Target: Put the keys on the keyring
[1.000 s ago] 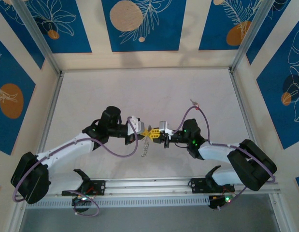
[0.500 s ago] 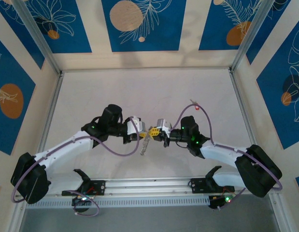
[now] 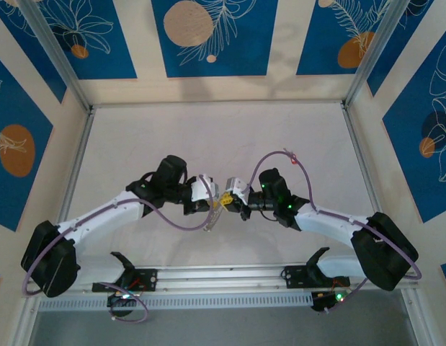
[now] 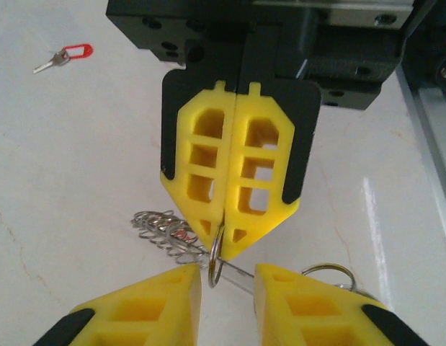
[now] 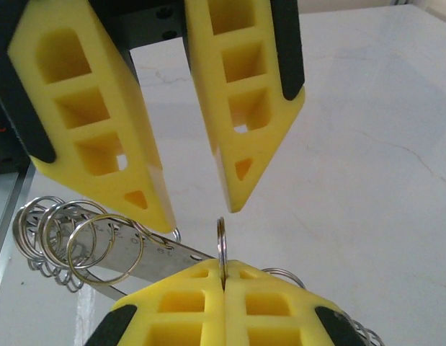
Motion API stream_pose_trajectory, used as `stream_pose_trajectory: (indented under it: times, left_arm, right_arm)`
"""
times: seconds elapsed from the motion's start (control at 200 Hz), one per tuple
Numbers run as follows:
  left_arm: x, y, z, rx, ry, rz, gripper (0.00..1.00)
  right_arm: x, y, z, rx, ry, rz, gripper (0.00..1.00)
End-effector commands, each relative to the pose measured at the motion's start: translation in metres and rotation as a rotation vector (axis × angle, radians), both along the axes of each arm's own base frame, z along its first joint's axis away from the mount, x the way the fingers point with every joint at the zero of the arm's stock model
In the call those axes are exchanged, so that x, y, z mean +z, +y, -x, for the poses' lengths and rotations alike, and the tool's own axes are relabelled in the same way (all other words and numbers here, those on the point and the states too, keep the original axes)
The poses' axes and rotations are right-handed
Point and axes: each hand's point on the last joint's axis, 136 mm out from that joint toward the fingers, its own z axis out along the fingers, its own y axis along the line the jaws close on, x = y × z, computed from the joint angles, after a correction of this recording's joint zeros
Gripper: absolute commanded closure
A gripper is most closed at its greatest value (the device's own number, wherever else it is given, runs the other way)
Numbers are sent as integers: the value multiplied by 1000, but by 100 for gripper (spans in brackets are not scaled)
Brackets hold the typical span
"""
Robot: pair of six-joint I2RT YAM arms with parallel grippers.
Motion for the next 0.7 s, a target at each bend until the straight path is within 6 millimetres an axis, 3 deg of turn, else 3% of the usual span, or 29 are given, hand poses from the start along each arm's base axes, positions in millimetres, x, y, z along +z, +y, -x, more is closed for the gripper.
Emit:
stream_pose_trajectory:
  times: [0.0, 0.41, 0.595, 0.66, 0.695]
  left_arm:
    - [0, -1, -2, -15, -35, -46, 75]
    - [-9, -10, 0, -53, -9, -60, 72]
    - [-18, -10, 8, -88, 31, -74, 89]
    - [-24, -8, 10, -92, 54, -98, 100]
    - [-26, -7, 10, -92, 65, -109, 100]
  right_arm:
    - [11, 7, 2, 35, -18, -15, 100]
    - [2, 12, 9, 94, 16, -18, 100]
    - [1, 15, 14, 146, 97, -42, 100]
    - [-1, 15, 14, 145, 107, -37, 100]
    - [-1, 14, 14, 143, 108, -35, 100]
